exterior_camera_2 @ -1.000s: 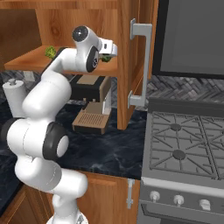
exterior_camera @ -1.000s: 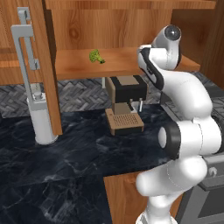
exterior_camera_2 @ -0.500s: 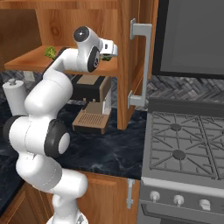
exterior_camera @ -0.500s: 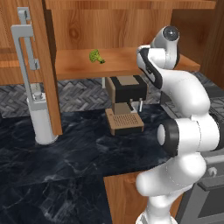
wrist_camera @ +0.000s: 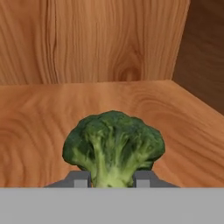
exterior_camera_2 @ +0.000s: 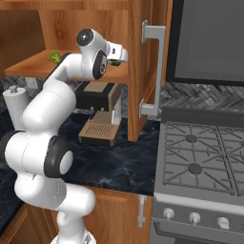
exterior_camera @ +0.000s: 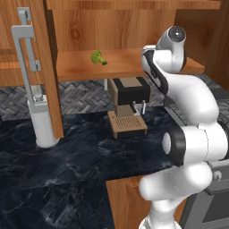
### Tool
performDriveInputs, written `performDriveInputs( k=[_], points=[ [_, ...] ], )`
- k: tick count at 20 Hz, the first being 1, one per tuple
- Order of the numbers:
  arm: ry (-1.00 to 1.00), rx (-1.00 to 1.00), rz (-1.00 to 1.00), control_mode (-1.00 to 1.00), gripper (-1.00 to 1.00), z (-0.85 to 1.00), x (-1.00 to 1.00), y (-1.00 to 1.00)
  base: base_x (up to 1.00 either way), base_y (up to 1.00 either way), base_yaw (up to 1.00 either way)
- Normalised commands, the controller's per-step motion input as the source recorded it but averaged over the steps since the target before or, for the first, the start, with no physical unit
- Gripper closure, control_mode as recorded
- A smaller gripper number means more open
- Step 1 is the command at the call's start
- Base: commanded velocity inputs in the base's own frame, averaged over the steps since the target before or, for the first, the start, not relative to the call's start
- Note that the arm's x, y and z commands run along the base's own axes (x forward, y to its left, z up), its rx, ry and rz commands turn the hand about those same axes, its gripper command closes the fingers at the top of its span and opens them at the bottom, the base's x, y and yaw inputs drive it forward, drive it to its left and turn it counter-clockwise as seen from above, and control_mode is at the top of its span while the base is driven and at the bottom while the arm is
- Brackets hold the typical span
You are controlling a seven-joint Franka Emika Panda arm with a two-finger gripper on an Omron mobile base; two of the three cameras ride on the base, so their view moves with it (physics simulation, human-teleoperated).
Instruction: Pick the broccolis from the cabinet and place them in one bowl. Pick the banana from the sink and place it in the other bowl.
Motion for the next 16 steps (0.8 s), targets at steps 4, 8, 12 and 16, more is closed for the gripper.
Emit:
performDriveInputs(
  k=[4,8,12,16],
  points=[
    [-0.09,0.06,-0.06,-1.00,1.00,0.00,-0.53,0.00,0.00,0.00,0.00],
    [-0.09,0.02,-0.04,-1.00,1.00,0.10,-0.59,0.03,0.00,0.00,0.00],
    [-0.01,0.00,0.01,-1.00,1.00,0.45,-0.59,0.03,0.00,0.00,0.00],
    [0.06,0.00,0.02,-1.00,1.00,0.50,-0.65,0.12,0.00,0.00,0.00]
  ],
)
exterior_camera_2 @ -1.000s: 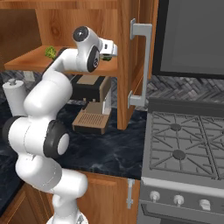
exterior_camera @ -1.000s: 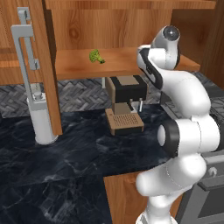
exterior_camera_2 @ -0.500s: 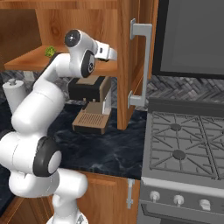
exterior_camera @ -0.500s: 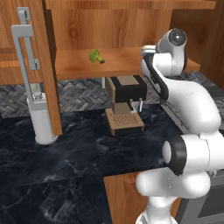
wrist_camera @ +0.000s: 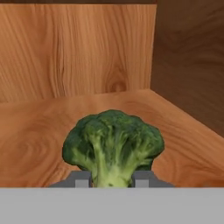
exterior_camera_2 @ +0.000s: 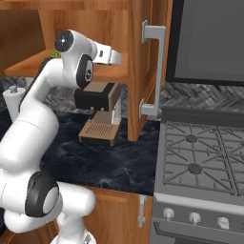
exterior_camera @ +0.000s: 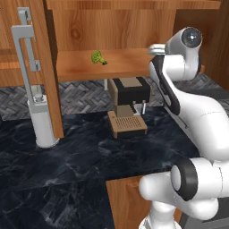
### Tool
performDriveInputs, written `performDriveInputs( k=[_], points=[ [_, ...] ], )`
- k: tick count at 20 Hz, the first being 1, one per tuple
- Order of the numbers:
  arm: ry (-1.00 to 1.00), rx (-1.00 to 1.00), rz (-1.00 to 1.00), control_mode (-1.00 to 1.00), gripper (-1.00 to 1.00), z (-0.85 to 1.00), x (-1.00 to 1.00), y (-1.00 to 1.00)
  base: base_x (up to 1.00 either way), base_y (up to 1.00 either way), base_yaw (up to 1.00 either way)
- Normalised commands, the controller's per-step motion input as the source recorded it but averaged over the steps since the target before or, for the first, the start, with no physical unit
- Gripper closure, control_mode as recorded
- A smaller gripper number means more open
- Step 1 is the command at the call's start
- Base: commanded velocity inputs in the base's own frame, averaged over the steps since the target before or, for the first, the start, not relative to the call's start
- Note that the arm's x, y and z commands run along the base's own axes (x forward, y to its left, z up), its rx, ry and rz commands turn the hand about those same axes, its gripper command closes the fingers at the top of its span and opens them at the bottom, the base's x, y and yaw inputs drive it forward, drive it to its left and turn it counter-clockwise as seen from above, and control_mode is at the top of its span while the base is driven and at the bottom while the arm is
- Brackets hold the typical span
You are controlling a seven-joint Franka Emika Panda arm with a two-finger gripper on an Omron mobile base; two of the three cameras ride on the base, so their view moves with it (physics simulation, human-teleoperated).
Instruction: Pick the broccolis from the cabinet and place them in one bowl. Pick the banana from the sink and place it in the other bowl.
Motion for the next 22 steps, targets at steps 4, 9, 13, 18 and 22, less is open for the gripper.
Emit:
performDriveInputs(
  k=[4,9,13,18,22],
  points=[
    [0.04,0.00,0.01,-1.00,1.00,0.09,-0.84,0.11,0.00,0.00,0.00],
    [0.00,0.00,0.04,-1.00,1.00,0.00,-1.00,0.11,0.00,0.00,0.00],
    [0.00,0.00,0.03,-1.00,1.00,0.00,-1.00,0.39,0.00,0.00,0.00],
    [0.00,0.00,0.03,-1.00,1.00,0.00,-1.00,0.45,0.00,0.00,0.00],
    [0.00,0.03,0.05,-1.00,1.00,-0.06,-1.00,0.26,0.00,0.00,0.00]
  ],
)
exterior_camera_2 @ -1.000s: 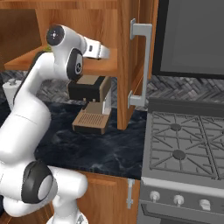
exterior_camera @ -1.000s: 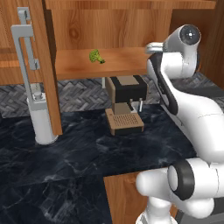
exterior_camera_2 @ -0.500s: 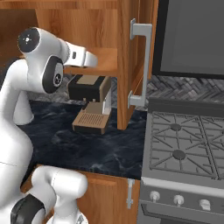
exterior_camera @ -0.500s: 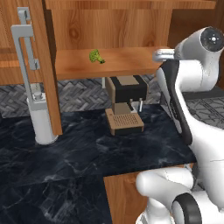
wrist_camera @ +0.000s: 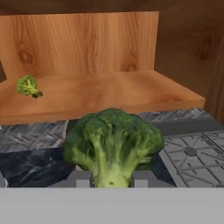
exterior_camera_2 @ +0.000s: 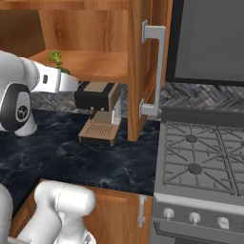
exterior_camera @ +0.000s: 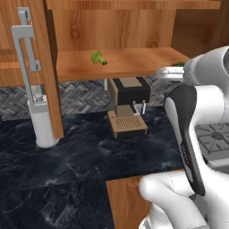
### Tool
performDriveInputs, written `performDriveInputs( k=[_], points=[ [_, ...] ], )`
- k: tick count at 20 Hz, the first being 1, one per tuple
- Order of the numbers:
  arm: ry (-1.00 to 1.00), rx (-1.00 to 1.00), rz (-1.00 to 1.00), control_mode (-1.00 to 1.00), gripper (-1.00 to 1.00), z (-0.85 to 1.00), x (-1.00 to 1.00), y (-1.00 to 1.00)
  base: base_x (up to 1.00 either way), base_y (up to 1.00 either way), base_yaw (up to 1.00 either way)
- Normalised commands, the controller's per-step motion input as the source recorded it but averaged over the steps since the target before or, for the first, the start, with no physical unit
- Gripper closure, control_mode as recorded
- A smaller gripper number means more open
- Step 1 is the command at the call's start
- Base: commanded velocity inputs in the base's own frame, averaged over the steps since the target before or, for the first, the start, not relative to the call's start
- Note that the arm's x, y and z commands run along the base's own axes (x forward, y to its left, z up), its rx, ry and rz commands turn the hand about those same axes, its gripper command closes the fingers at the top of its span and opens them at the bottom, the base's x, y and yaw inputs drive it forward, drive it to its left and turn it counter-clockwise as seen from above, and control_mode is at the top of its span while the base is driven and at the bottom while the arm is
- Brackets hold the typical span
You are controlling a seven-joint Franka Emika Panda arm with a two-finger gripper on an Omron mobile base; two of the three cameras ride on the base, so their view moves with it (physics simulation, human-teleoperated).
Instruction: Pick the broccolis from the cabinet and place them in one bowl. Pick the banana from the sink and place it in the other bowl.
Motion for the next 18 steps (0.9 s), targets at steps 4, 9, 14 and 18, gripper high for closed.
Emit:
performDriveInputs(
  k=[4,9,14,18],
  points=[
    [0.00,0.06,0.07,-1.00,1.00,-0.08,-1.00,0.13,0.00,0.00,0.00],
    [0.00,0.05,0.08,-1.00,1.00,-0.10,-1.00,0.10,0.00,0.00,0.00],
    [0.03,0.01,0.07,-1.00,1.00,-0.14,-0.87,0.12,0.00,0.00,0.00],
    [0.02,0.00,0.01,-1.00,1.00,-0.06,-0.48,0.12,0.00,0.00,0.00]
  ],
)
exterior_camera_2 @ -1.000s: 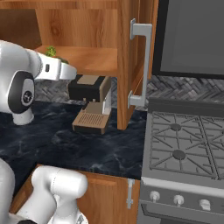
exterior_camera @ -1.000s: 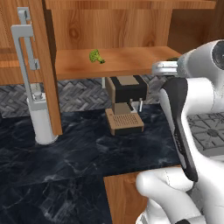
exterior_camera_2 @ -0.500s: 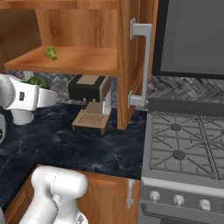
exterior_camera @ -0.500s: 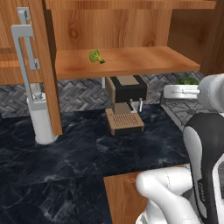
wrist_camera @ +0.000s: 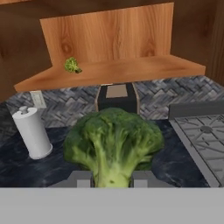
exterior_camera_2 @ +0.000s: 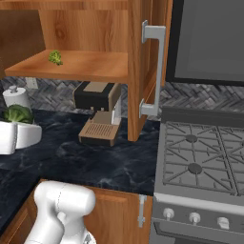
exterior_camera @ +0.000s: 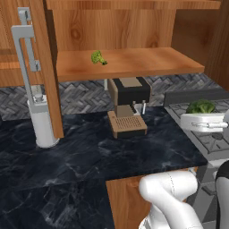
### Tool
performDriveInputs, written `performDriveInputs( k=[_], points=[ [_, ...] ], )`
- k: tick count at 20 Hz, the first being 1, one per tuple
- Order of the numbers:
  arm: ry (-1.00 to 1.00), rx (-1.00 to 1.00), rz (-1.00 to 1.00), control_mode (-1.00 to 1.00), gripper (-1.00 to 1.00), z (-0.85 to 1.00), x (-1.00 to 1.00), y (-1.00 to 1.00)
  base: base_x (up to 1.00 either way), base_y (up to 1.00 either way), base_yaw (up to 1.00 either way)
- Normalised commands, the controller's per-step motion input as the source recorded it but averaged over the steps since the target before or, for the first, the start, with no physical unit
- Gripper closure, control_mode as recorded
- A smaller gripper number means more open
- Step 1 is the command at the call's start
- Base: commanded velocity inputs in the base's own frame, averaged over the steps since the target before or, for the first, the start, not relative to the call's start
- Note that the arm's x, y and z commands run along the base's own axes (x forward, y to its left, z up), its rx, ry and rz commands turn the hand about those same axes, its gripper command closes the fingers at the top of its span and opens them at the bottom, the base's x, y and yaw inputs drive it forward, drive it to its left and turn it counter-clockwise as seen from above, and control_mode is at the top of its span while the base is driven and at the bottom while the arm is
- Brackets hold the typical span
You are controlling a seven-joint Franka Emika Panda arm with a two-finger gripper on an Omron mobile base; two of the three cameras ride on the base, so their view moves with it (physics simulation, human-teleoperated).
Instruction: Pick the broccolis from the cabinet and place them in one bowl. Pick the banana from the sink and place it in the other bowl.
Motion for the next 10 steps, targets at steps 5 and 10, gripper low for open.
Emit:
performDriveInputs(
  k=[5,10],
  points=[
    [0.00,0.00,0.00,-1.00,1.00,0.00,-0.11,0.00,0.00,0.00,0.00],
    [0.00,0.00,0.00,-1.00,1.00,0.00,0.00,0.00,0.00,0.00,0.00]
  ],
)
